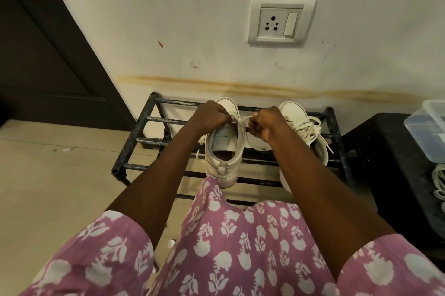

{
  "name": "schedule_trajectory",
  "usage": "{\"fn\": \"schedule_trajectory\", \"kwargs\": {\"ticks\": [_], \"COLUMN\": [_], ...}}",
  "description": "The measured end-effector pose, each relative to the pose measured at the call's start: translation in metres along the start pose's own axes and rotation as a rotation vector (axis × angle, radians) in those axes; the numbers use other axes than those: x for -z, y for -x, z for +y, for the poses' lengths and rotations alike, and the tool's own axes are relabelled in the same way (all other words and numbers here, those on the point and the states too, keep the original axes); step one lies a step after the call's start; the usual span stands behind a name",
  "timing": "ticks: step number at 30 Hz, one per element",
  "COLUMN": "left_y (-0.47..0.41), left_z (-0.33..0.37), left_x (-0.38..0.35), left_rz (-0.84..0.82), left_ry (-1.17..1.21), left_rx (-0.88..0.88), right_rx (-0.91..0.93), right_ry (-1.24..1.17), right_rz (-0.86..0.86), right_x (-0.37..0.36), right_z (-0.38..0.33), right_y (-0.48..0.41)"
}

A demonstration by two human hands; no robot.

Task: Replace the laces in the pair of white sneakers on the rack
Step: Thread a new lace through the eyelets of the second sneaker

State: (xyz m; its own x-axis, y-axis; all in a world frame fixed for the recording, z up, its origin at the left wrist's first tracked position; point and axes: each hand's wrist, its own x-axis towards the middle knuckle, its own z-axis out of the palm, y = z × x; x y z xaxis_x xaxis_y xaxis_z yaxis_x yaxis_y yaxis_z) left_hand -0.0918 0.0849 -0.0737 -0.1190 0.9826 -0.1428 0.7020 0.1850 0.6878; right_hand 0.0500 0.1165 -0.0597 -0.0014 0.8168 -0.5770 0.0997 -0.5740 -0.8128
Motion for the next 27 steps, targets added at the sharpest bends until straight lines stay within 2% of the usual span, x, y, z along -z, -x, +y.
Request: {"fn": "schedule_trajectory", "kwargs": {"ticks": [4,9,10,15,16,17,20,21,24,27], "left_y": [0.0,0.0,0.0,0.0,-0.001,-0.001,-0.001,-0.001,0.0,0.002], "left_z": [-0.002,0.0,0.0,0.0,0.0,0.0,0.0,0.001,0.003,0.003], "left_x": [0.003,0.004,0.004,0.004,0.003,0.002,0.001,0.001,0.002,0.002], "left_rz": [-0.017,-0.006,-0.005,-0.02,-0.021,-0.025,-0.04,-0.044,-0.054,-0.058], "left_ry": [0.048,-0.005,-0.014,-0.041,-0.049,-0.05,-0.032,-0.033,-0.045,-0.06], "left_rx": [0.015,-0.014,-0.023,-0.029,-0.026,-0.021,-0.003,0.003,0.009,-0.004], "right_rx": [0.053,0.28,0.333,0.633,0.675,0.696,0.643,0.627,0.618,0.581], "right_ry": [-0.298,-0.638,-0.564,0.112,0.257,0.41,0.701,0.78,0.938,0.893], "right_rz": [0.037,0.169,0.256,0.743,0.737,0.636,0.11,0.0,-0.097,-0.102], "right_x": [0.024,0.07,0.077,0.086,0.082,0.076,0.043,0.033,0.01,0.002], "right_z": [-0.019,-0.055,-0.058,-0.058,-0.056,-0.052,-0.035,-0.028,-0.01,-0.002], "right_y": [0.002,0.014,0.015,0.007,0.007,0.007,0.012,0.014,0.016,0.018]}}
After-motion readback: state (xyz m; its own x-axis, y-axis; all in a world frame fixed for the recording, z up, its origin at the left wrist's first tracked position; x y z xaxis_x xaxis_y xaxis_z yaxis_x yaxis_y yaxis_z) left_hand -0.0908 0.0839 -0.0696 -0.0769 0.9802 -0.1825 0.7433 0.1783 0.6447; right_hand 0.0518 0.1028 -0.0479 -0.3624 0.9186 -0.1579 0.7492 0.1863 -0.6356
